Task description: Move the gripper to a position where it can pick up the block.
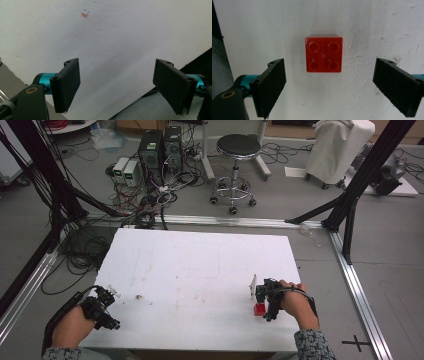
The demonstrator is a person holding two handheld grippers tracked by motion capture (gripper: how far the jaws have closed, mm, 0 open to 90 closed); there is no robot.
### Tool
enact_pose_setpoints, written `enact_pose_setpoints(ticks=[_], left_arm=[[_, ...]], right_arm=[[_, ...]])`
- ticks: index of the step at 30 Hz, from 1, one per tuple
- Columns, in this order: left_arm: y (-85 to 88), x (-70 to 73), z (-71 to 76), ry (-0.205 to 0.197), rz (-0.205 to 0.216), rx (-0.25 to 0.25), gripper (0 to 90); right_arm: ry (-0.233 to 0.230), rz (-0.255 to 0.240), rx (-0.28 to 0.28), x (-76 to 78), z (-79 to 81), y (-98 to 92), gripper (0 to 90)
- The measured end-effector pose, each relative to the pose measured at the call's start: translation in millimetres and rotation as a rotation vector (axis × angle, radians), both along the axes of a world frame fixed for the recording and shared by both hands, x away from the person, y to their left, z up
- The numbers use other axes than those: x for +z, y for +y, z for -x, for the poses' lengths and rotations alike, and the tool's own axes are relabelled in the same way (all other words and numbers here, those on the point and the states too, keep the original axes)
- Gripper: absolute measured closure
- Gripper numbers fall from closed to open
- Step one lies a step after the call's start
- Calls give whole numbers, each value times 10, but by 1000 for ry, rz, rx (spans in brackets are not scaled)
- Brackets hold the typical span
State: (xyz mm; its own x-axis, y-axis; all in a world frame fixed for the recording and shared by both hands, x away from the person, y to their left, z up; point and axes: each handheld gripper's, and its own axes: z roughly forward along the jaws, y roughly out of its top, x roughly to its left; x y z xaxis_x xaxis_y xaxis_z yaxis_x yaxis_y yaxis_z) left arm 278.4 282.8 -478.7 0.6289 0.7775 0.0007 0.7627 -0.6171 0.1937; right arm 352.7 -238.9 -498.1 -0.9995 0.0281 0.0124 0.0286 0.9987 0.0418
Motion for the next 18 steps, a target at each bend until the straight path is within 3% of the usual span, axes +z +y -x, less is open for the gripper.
enact_pose_setpoints(ticks=[18], left_arm=[[11, 7, 8, -3, 1, 1, 221]], right_arm=[[18, 19, 7, -162, -20, 96, 107]])
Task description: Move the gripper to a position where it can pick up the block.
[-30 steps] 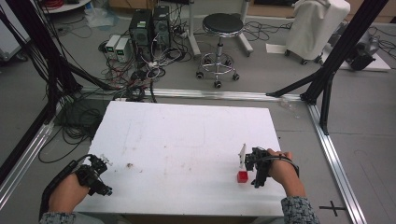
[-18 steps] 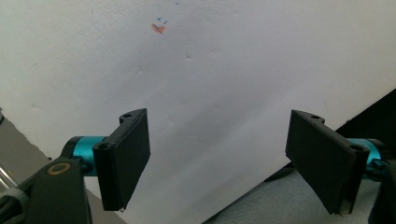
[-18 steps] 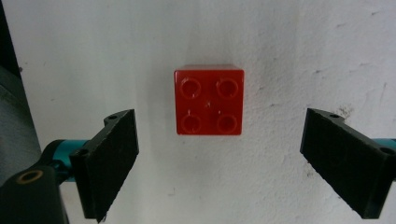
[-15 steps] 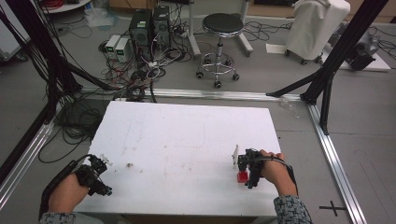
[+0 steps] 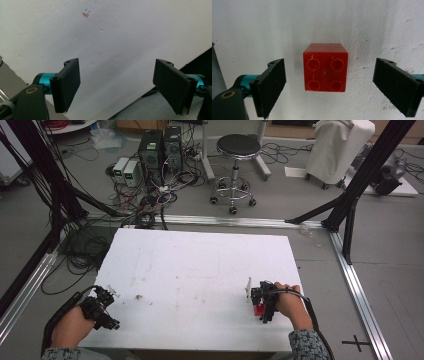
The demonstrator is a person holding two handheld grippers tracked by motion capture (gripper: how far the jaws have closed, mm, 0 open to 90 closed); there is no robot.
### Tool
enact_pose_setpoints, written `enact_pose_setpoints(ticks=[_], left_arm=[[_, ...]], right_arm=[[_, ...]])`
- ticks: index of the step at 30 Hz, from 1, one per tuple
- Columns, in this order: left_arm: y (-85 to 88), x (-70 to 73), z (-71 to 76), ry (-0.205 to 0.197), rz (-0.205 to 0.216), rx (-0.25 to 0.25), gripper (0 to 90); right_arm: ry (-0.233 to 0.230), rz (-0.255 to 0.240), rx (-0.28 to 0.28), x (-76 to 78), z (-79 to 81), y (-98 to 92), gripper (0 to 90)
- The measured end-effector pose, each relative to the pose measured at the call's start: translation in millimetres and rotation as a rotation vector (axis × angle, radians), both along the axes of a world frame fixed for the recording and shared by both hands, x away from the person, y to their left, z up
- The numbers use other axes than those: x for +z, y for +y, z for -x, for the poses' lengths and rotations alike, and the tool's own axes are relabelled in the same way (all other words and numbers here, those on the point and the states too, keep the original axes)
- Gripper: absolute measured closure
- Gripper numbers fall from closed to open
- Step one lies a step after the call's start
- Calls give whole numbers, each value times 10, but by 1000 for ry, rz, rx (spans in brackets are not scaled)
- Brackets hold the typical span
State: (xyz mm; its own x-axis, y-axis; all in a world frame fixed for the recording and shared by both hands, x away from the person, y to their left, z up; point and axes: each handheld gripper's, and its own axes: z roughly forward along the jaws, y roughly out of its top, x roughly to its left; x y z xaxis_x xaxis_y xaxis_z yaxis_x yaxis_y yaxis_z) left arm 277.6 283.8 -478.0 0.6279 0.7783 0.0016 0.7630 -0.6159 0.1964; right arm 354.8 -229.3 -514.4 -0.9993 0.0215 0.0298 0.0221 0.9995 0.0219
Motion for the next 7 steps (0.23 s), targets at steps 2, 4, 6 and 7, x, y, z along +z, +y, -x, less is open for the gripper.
enact_pose_setpoints(ticks=[2, 4, 6, 7], left_arm=[[1, -1, 0, 0, 0, 1, 221], [3, -1, -2, 0, -1, -2, 221], [3, -9, -2, 1, -3, 2, 221], [2, -15, -2, 0, -6, 2, 221]], right_arm=[[1, 1, 3, -2, -4, 0, 107], [6, 1, -1, 3, 2, -6, 107], [3, 0, -1, 6, 4, -9, 107], [10, 1, -8, 10, 9, -10, 107]])
